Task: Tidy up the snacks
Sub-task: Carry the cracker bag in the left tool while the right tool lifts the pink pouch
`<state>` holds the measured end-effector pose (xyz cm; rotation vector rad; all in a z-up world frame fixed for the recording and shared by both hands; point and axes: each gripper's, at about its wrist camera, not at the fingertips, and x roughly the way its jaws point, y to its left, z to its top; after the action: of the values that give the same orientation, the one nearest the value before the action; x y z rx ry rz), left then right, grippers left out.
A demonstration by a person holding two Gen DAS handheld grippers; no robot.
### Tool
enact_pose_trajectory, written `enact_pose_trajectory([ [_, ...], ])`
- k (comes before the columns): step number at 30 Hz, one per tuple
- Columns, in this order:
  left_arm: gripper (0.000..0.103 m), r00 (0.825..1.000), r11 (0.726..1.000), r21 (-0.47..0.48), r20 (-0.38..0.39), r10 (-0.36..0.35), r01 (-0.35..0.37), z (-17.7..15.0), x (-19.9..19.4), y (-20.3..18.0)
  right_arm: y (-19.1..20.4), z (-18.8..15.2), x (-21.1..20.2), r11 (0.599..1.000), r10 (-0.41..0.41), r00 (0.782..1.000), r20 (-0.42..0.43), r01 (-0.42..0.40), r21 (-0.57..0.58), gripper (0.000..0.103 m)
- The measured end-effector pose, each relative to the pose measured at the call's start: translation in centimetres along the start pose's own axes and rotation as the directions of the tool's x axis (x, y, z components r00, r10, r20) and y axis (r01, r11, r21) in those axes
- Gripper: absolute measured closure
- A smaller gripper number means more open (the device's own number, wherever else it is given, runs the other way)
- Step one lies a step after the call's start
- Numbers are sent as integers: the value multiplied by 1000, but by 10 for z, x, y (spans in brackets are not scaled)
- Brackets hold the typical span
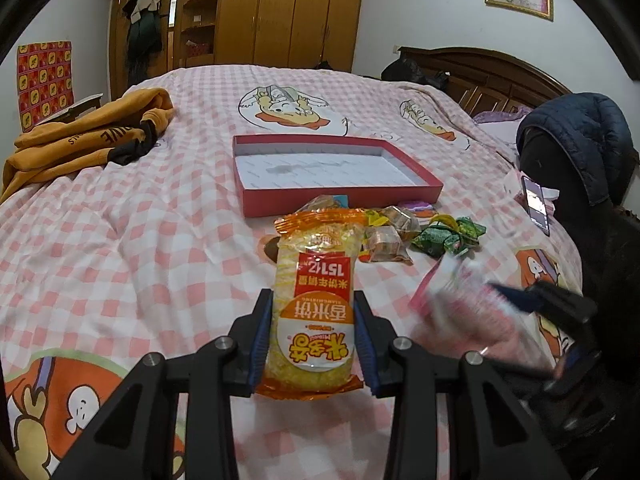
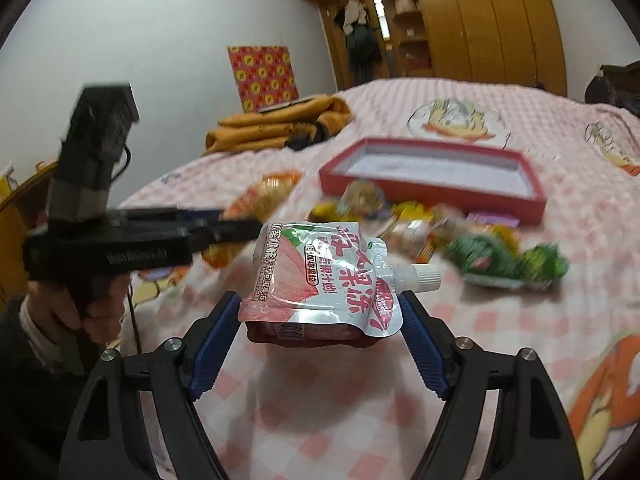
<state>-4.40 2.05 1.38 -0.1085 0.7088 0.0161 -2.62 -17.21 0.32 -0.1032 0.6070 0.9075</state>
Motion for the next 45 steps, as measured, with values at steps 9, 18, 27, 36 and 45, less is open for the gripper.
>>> enact_pose_trajectory([
  [9,64,1000,1000,-27,-16,-5,5,27,16,-15,-37,30,-12,998,-28,999,44,25,61,23],
  [18,64,999,999,-42,7,-32,32,71,39,-23,-83,78,-6,996,-63,994,93,56,74,23],
  [27,64,998,996,-72,28,-57,59,113,75,-16,-121,116,25,990,-116,988,104,107,88,23],
  [36,64,996,994,-81,69,-62,67,160,121,3,-154,163,82,975,-206,967,148,190,117,23],
  [45,64,995,990,-113,55,-79,84,183,182,19,-183,166,133,958,-264,959,107,247,148,23],
])
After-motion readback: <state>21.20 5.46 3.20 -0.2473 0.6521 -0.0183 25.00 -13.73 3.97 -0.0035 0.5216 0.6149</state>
